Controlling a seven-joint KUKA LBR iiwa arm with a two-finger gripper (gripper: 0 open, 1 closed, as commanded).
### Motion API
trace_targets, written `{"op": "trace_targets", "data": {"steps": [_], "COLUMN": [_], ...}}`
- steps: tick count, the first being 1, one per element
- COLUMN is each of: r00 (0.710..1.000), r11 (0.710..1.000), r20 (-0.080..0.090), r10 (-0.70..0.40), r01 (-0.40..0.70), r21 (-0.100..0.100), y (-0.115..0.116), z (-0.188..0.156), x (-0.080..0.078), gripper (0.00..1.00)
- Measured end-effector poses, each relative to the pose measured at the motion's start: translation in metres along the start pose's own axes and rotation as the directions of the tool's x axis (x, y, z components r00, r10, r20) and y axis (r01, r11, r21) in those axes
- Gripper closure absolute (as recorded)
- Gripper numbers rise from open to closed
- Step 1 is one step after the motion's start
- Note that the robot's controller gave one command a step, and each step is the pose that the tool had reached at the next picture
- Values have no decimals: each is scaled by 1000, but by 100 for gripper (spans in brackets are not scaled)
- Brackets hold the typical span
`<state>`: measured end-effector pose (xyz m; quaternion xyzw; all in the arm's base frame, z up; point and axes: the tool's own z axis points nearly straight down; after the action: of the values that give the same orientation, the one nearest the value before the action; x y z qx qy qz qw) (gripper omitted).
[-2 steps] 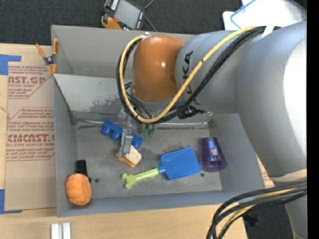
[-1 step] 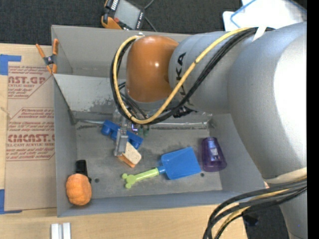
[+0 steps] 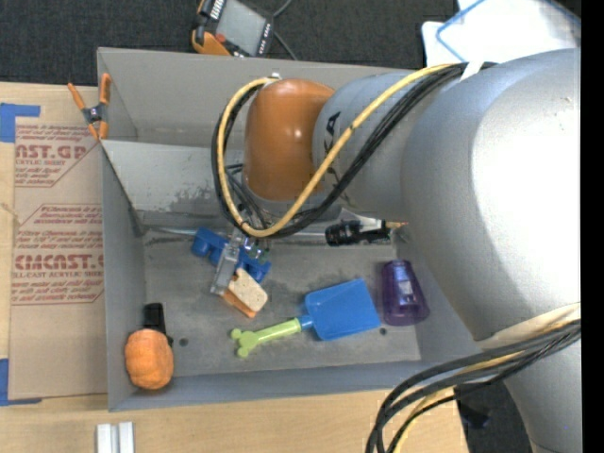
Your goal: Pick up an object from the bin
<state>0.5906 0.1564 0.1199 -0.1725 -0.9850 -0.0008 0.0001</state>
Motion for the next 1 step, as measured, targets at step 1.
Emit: {"op": "trace_targets", "data": {"steps": [1], "r00": [981], "r11": [981], "r20": [3], "r10": [-196], "r01": [196], "r21": [-4], "y": [-6], "z": [51], "x": [0], "gripper": [0]}}
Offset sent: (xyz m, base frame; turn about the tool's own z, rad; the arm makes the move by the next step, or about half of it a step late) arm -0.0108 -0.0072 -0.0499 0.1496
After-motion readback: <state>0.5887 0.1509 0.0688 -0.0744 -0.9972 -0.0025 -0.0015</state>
